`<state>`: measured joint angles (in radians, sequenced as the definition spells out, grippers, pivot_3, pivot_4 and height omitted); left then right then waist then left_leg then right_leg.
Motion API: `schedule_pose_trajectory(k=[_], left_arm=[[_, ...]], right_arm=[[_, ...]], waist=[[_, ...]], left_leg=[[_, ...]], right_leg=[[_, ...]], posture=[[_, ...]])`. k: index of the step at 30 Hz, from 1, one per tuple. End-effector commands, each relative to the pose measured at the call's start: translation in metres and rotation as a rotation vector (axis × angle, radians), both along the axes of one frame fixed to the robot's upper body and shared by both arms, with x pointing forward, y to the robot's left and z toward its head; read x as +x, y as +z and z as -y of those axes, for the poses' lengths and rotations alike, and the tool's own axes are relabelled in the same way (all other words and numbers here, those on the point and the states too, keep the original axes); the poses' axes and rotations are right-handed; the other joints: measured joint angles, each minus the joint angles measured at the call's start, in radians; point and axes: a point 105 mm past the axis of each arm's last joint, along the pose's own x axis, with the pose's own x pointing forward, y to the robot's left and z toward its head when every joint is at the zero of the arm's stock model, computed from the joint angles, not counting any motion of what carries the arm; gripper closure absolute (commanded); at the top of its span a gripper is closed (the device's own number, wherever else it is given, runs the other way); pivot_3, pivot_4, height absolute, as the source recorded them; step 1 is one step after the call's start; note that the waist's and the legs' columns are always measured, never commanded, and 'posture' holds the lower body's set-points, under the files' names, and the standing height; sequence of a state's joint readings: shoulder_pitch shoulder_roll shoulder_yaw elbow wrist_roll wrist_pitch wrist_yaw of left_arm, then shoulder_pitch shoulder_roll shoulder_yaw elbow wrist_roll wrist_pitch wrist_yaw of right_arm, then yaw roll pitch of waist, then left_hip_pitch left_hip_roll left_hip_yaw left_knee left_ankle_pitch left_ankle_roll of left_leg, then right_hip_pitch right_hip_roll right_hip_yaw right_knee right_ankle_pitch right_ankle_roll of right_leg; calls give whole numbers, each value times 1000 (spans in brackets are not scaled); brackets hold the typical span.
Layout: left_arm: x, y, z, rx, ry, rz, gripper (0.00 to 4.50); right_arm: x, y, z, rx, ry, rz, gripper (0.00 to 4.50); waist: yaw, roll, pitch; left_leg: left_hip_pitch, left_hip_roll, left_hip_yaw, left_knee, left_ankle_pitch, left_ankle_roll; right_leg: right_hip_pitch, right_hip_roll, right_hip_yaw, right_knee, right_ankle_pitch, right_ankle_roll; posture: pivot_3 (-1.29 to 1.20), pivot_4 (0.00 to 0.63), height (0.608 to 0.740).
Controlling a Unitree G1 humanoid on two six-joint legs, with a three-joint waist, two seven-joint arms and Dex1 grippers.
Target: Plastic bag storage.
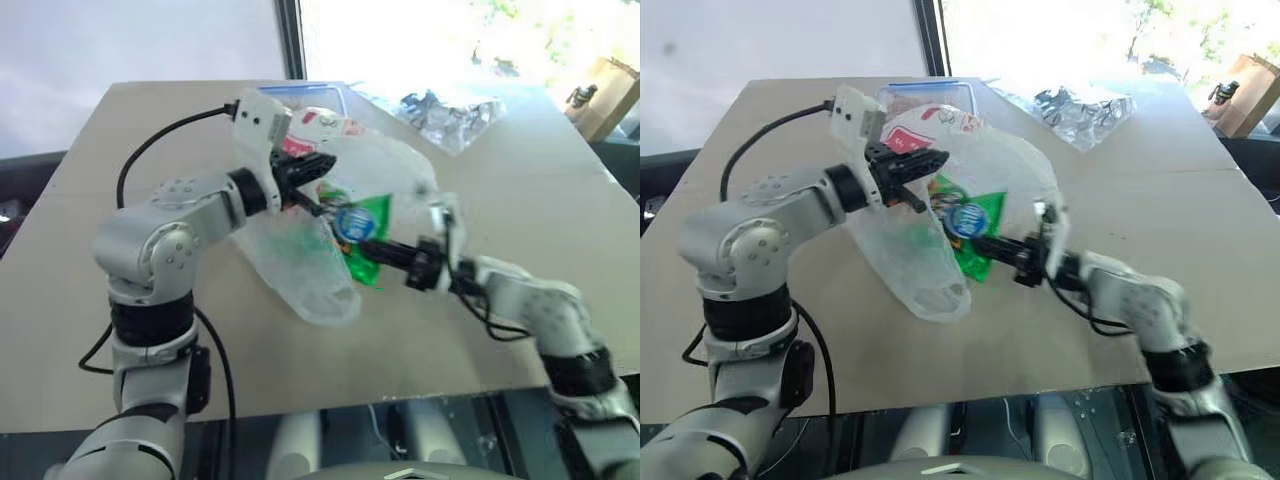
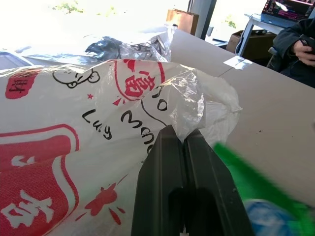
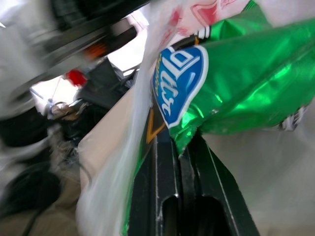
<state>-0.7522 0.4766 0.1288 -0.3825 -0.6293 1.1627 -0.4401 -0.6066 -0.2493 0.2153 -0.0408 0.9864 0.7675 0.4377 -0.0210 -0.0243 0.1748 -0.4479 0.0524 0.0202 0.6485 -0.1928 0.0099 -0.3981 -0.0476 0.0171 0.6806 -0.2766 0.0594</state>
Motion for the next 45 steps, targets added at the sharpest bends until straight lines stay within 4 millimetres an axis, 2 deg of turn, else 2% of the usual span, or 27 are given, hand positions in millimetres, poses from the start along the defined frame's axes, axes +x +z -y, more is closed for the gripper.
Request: schedule_pose_trajectory(k=[1, 3, 6, 11, 12, 14, 16, 20, 21, 22, 24, 26, 28, 34, 35, 37, 40, 43, 45], left_arm=[[-8, 11, 1, -12, -21, 51, 4500], [-10, 9, 2, -15, -25, 47, 4500], [-11, 9, 3, -40, -23, 47, 4500], [-7, 7, -1, -87, 23, 50, 4500], [-3, 9, -5, -115, 46, 61, 4500], [8, 6, -13, -146, 108, 48, 4500], [15, 6, -16, -170, 136, 51, 4500], [20, 3, -12, -173, 129, 59, 4500], [21, 4, -10, -178, 123, 61, 4500], [21, 4, -10, -180, 119, 64, 4500], [22, 5, -9, -174, 113, 72, 4500], [22, 5, -9, -176, 107, 72, 4500], [23, 6, -10, -170, 104, 78, 4500], [20, 12, -9, -158, 98, 99, 4500], [20, 15, -10, -159, 98, 116, 4500], [19, 17, -12, -152, 102, 140, 4500], [18, 19, -11, -157, 85, 164, 4500], [17, 19, -9, -166, 74, 155, 4500], [16, 19, -9, -168, 67, 149, 4500]], right_arm=[[51, -6, -26, -68, -158, 55, 4468], [61, -7, -46, -85, -140, 90, 4468], [67, -11, -58, -112, -109, 120, 3606], [72, 1, -33, -201, -227, 335, 1291], [65, 12, -22, -169, -238, 354, 732], [41, 32, 2, -151, -232, 438, 732], [22, 40, 19, -214, -242, 519, 732], [7, 47, 45, -360, -323, 603, 732], [3, 50, 51, -371, -339, 615, 179], [0, 52, 57, -397, -365, 632, 26], [2, 54, 69, -477, -443, 678, 26], [18, 61, 92, -589, -640, 728, 26], [32, 66, 106, -634, -749, 721, 26], [72, 48, 112, -680, -804, 637, 26], [73, 51, 112, -660, -792, 634, 586], [74, 57, 113, -601, -787, 609, 1301], [72, 56, 111, -634, -740, 639, 2731], [64, 54, 99, -630, -649, 666, 4226], [61, 53, 94, -620, -620, 666, 4371]], waist=[[1, 0, 0], [4, 0, 0], [11, 0, 0], [16, 0, 0], [16, 0, 0], [19, 0, 0], [19, 1, 0], [5, 1, 0], [7, 1, 0], [7, 1, 0], [8, 1, 0], [9, 1, 0], [8, 1, 0], [8, 0, 0], [9, 1, 0], [9, 1, 0], [10, 1, 0], [10, 1, 0], [9, 1, 0]], left_leg=[[0, 1, 0, 0, 0, 0], [0, 1, 0, -1, 0, 0], [-2, 1, 1, -1, 0, -1], [-3, -1, 1, -1, 0, -2], [-3, -1, 0, -1, 0, -2], [-3, -1, 0, -2, 0, -1], [-3, -1, 0, -2, 0, -1], [-1, 0, 1, -2, 0, -1], [-1, 0, 1, -2, 0, -1], [-1, 0, 1, -2, 0, -1], [-1, 0, 1, -2, 0, -1], [-1, 0, 2, -2, 0, -1], [-1, 0, 2, -1, 0, -1], [-1, 0, 2, -2, 0, -1], [-1, 0, 2, -2, 0, -1], [-3, 0, 2, -2, 0, -1], [-4, 0, 2, -2, 0, -1], [-4, 0, 2, -2, 0, -1], [-4, 0, 2, -2, 0, -1]], right_leg=[[0, 1, 0, 0, 0, 0], [-1, 1, 0, 0, 0, -1], [-1, 0, 0, -2, 0, -1], [-1, -3, -2, -3, 0, -1], [-1, -3, -2, -2, 0, -1], [-1, -3, -3, -1, 0, -1], [-1, -3, -2, -1, 0, -1], [-2, -1, 0, 0, 0, -1], [-2, -1, 0, 0, 0, -1], [-2, -1, -1, 0, 0, -1], [-2, -1, 0, 0, 0, -1], [-2, -1, 0, -1, 0, -1], [-2, -1, 0, -1, 0, -1], [-2, 0, 0, -1, 0, -1], [-2, -1, 0, -1, 0, -1], [-2, -1, 0, -2, 0, -1], [-3, -1, 1, -3, 0, -1], [-3, -1, 0, -3, 0, -1], [-3, -1, 1, -2, 0, -1]], posture=[[0, 150, 740], [0, 150, 740], [0, 150, 740], [0, 150, 740], [0, 150, 740], [0, 150, 740], [0, 150, 740], [0, 150, 740], [0, 150, 740], [0, 150, 740], [0, 150, 740], [0, 150, 740], [0, 150, 740], [0, 150, 740], [0, 150, 740], [0, 150, 740], [0, 150, 740], [0, 150, 740], [0, 150, 740]])
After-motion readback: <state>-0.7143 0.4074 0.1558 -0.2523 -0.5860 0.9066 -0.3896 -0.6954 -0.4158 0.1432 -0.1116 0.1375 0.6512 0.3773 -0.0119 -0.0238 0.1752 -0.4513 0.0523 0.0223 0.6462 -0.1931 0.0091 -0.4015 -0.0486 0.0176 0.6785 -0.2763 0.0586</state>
